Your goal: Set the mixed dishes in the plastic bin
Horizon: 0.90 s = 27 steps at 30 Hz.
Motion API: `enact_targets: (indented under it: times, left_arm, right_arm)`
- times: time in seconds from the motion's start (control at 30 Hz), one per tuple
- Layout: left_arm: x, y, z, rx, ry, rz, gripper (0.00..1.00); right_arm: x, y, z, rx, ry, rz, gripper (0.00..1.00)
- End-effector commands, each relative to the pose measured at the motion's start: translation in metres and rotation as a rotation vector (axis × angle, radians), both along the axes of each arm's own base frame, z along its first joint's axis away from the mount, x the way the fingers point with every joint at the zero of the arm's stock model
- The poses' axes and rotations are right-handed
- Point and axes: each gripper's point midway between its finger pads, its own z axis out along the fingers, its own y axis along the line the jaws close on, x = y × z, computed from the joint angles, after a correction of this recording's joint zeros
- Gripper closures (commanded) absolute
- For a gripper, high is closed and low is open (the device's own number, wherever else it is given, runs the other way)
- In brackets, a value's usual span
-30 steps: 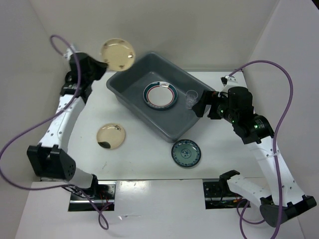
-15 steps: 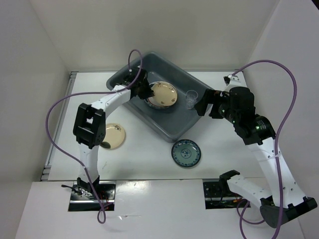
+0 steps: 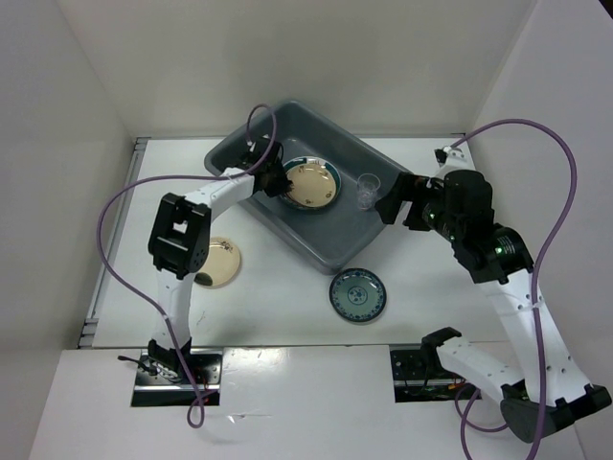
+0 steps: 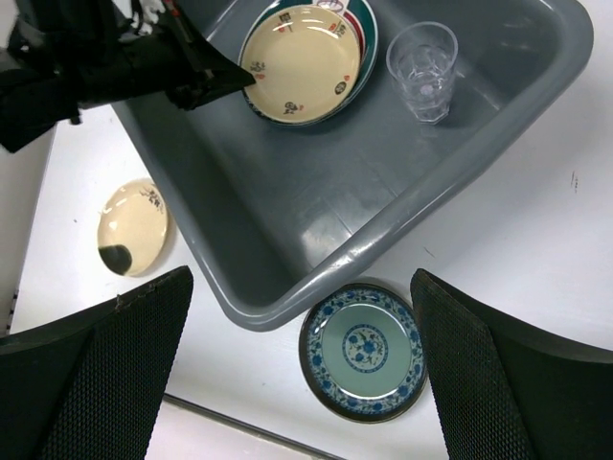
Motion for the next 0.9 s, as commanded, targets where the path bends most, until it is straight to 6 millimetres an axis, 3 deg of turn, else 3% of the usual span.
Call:
enact_targets:
  times: [0.0,0.1,0.23,0.27,0.3,0.37,0.43,0.5,0.53,0.6,0.7,0.73,0.8,0.83,0.87]
  left_arm:
    - [0.009,-0.002,-0.014,0.01,-0.02,-0.014,0.99]
    - [0.012,-0.006,-0.023,-0.012,-0.013,-0.006,0.99]
    - [0.012,-0.006,-0.043,0.001,0.018,-0.006,0.9]
    - [0.014,-0.007,-0.047,0.002,0.021,-0.005,0.75]
    - [0.014,-0.007,-0.047,-0.004,0.024,0.001,0.67]
    - [0.015,-0.008,-0.05,-0.01,0.023,0.008,0.62]
    - [0.015,-0.008,-0.052,-0.017,0.024,0.015,0.47]
    - [0.017,-0.009,-0.039,-0.026,0.003,0.014,0.34]
    - [0.025,-0.005,-0.017,-0.036,-0.042,0.017,0.23]
    - [0.035,0.004,0.015,-0.021,-0.105,0.041,0.16]
    - [0.041,0.014,0.088,0.017,-0.232,0.038,0.09]
    - [0.039,0.027,0.123,0.03,-0.288,0.065,0.09]
    - [0.035,0.04,0.155,0.037,-0.344,0.077,0.09]
    - [0.026,0.045,0.185,0.036,-0.392,0.081,0.08]
    - [0.023,0.055,0.196,0.033,-0.408,0.097,0.08]
  right_arm:
    - [-0.005,-0.006,0.005,0.013,-0.013,-0.027,0.01]
    - [-0.007,-0.006,0.003,0.021,-0.011,-0.031,0.01]
    - [-0.01,-0.007,0.004,0.021,-0.01,-0.031,0.01]
    - [-0.01,-0.007,0.0,0.018,-0.002,-0.031,0.01]
    - [-0.01,-0.007,0.0,0.018,-0.002,-0.031,0.01]
    - [-0.012,-0.008,-0.002,0.015,0.007,-0.031,0.01]
    - [-0.012,-0.008,-0.002,0.015,0.007,-0.031,0.01]
    - [-0.012,-0.008,-0.002,0.015,0.007,-0.031,0.01]
    - [-0.012,-0.008,-0.002,0.015,0.007,-0.031,0.01]
    - [-0.013,-0.008,-0.004,0.011,0.015,-0.031,0.01]
    - [-0.011,-0.008,-0.002,0.007,0.003,-0.027,0.01]
    - [-0.011,-0.008,-0.007,0.003,0.014,-0.027,0.01]
    - [-0.009,-0.003,-0.011,0.014,0.013,-0.008,0.01]
    - [-0.009,-0.003,-0.011,0.014,0.013,-0.008,0.01]
    - [-0.009,-0.001,-0.012,0.019,0.012,0.002,0.01]
